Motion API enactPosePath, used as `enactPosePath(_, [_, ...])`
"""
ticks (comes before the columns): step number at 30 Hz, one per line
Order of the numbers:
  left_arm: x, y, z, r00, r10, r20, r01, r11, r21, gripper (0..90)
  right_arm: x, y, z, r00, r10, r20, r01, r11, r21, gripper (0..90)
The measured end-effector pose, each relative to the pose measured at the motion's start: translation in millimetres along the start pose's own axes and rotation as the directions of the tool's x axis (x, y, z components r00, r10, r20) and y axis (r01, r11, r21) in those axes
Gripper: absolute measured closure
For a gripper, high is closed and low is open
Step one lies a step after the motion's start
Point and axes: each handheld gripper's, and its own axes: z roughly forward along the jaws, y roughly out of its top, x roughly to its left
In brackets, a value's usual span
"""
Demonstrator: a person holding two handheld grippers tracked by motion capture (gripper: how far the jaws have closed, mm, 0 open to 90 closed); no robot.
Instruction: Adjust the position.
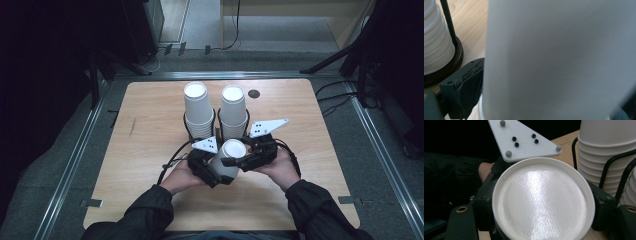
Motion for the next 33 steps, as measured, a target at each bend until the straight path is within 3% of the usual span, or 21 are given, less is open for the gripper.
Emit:
enactPosePath(8, [-3.5,3.3,-7.9,0.9990,0.045,0.004,-0.045,0.9989,-0.015,14.4,-5.8,-1.3,-3.2,0.9984,0.050,-0.026,-0.050,0.999,-0.001,24.6])
enactPosePath(13, [0.2,6.6,-12.7,0.9996,0.013,0.026,-0.014,0.9999,0.007,16.1,-6.9,-0.9,-6.8,0.9972,0.063,-0.041,-0.064,0.998,-0.021,17.5])
enactPosePath(16, [4.3,8.8,-22.3,0.9997,0.005,0.026,-0.005,0.9999,0.014,16.2,-6.3,-0.2,-12.6,0.9993,0.038,-0.007,-0.038,0.999,-0.001,16.6])
enactPosePath(19, [5.9,10.3,-28.0,0.9995,0.002,0.031,-0.002,0.9998,0.017,16.2,-7.4,-1.0,-16.2,0.9995,0.032,-0.003,-0.032,0.999,0.016,16.1])
enactPosePath(20, [8.8,12.2,-32.8,0.9984,-0.027,0.049,0.025,0.9991,0.035,16.1,-8.9,-2.6,-18.3,0.9997,0.025,0.000,-0.025,0.999,0.031,16.1])
enactPosePath(21, [8.8,12.2,-32.8,0.9984,-0.027,0.049,0.025,0.9991,0.035,16.1,-8.9,-2.6,-18.3,0.9997,0.025,0.000,-0.025,0.999,0.031,16.1])
enactPosePath(29, [10.0,14.7,-54.8,0.9998,0.011,-0.014,-0.009,0.9949,0.101,16.2,-9.0,-7.9,-19.4,0.9993,-0.017,0.033,0.013,0.993,0.120,16.1])
enactPosePath(32, [9.3,14.2,-60.9,0.9978,0.038,-0.055,-0.029,0.9864,0.162,16.2,-9.6,-13.0,-17.8,0.9978,-0.039,0.054,0.029,0.985,0.173,16.1])
enactPosePath(33, [9.3,14.2,-60.9,0.9978,0.038,-0.055,-0.029,0.9864,0.162,16.2,-9.8,-14.1,-17.4,0.9977,-0.038,0.055,0.028,0.983,0.180,16.1])
